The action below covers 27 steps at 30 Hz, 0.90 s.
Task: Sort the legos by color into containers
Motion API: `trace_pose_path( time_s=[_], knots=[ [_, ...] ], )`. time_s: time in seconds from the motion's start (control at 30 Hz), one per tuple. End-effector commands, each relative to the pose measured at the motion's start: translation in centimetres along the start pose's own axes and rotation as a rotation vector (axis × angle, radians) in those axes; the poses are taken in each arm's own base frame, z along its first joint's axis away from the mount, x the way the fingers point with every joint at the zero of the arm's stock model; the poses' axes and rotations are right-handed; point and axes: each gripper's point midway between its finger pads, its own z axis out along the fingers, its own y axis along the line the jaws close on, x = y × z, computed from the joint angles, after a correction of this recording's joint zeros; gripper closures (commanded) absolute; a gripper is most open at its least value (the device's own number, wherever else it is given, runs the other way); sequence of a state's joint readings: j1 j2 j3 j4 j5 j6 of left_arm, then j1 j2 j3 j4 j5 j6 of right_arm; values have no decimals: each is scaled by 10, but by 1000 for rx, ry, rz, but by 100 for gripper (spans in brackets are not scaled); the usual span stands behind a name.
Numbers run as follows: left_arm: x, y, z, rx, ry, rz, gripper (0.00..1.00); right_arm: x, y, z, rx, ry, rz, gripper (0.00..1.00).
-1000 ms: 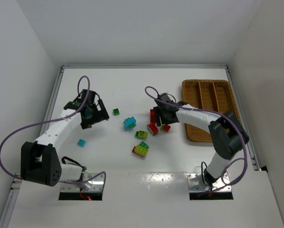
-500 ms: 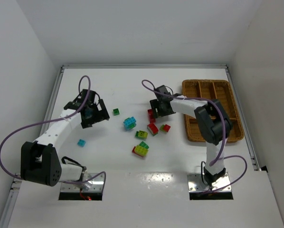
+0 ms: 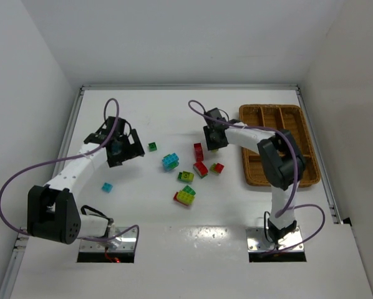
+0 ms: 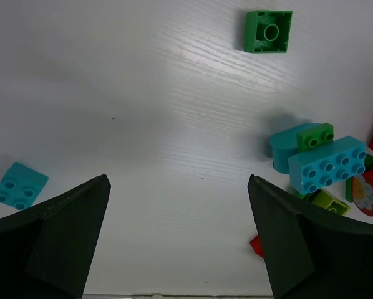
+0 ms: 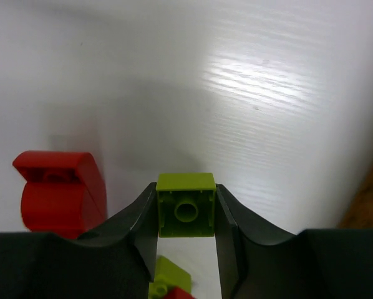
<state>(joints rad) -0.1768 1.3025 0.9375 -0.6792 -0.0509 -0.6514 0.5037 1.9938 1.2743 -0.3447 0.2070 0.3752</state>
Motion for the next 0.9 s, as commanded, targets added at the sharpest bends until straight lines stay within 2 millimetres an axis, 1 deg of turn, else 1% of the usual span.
trace_pose_path(
  time_s=[0.0, 0.03, 0.07, 0.1, 0.13, 0.17, 0.2, 0.23, 0.27, 0.3, 0.33, 0.37, 0.4, 0.43, 0.47, 0.57, 0.6, 0.63, 0.67, 0.7, 0.73, 0.77, 0.8, 0.83, 0.87],
  knots=[
    [-11, -8, 0, 39, -24, 17, 1, -72, -37, -63, 49, -210, 157, 70],
    [-11, -8, 0, 39, -24, 17, 1, -70, -46, -68, 58, -216, 183, 70],
    [-14, -10, -1, 44, -31, 17, 1, -75, -62, -84, 93, -249, 223, 70],
    [-16, -13, -1, 58, -35, 33, 1, -78, -84, -90, 129, -266, 277, 70],
    [-17, -13, 1, 64, -47, 57, 1, -68, -100, -92, 177, -258, 341, 70],
    [-18, -15, 1, 77, -50, 58, 1, -66, -111, -95, 188, -271, 384, 70],
    [-18, -15, 1, 76, -51, 70, 1, -68, -121, -106, 194, -303, 426, 70],
    [-19, -15, 4, 76, -49, 70, 1, -61, -140, -103, 219, -307, 497, 70],
    [-20, -20, 2, 101, -45, 80, 1, -56, -149, -101, 234, -298, 523, 70],
    [-16, -21, 5, 106, -25, 81, 1, -55, -156, -101, 236, -297, 549, 70],
    [-18, -25, 3, 126, -25, 92, 1, -54, -169, -93, 252, -282, 584, 70],
    [-16, -28, 6, 140, -14, 108, 1, -51, -175, -88, 264, -265, 607, 69],
    [-14, -32, 5, 163, -1, 109, 1, -55, -179, -85, 259, -264, 617, 69],
    [-11, -33, 7, 163, 8, 126, 1, -54, -184, -80, 250, -249, 631, 68],
    [-10, -34, 7, 171, 12, 135, 1, -55, -185, -69, 252, -241, 630, 66],
    [-8, -36, 6, 176, 14, 154, 1, -64, -194, -61, 262, -245, 656, 64],
    [-11, -39, 4, 189, 10, 165, 1, -68, -194, -56, 262, -238, 668, 54],
    [-11, -39, 4, 189, 10, 165, 1, -72, -197, -55, 273, -245, 670, 44],
    [-11, -39, 2, 187, 15, 165, 1, -74, -197, -57, 273, -245, 670, 35],
    [-11, -33, 3, 159, 14, 173, 1, -80, -199, -63, 279, -265, 672, 20],
    [-11, -30, 0, 145, 4, 173, 1, -83, -200, -68, 276, -278, 674, 17],
    [-13, -28, 0, 134, -1, 172, 1, -84, -196, -73, 281, -293, 655, 17],
    [-14, -27, -3, 126, -12, 161, 1, -90, -192, -80, 279, -314, 648, 17],
    [-16, -22, -6, 100, -26, 160, 1, -94, -186, -96, 263, -346, 641, 17],
    [-17, -20, -5, 85, -34, 148, 1, -86, -179, -98, 248, -336, 631, 18]
  ],
)
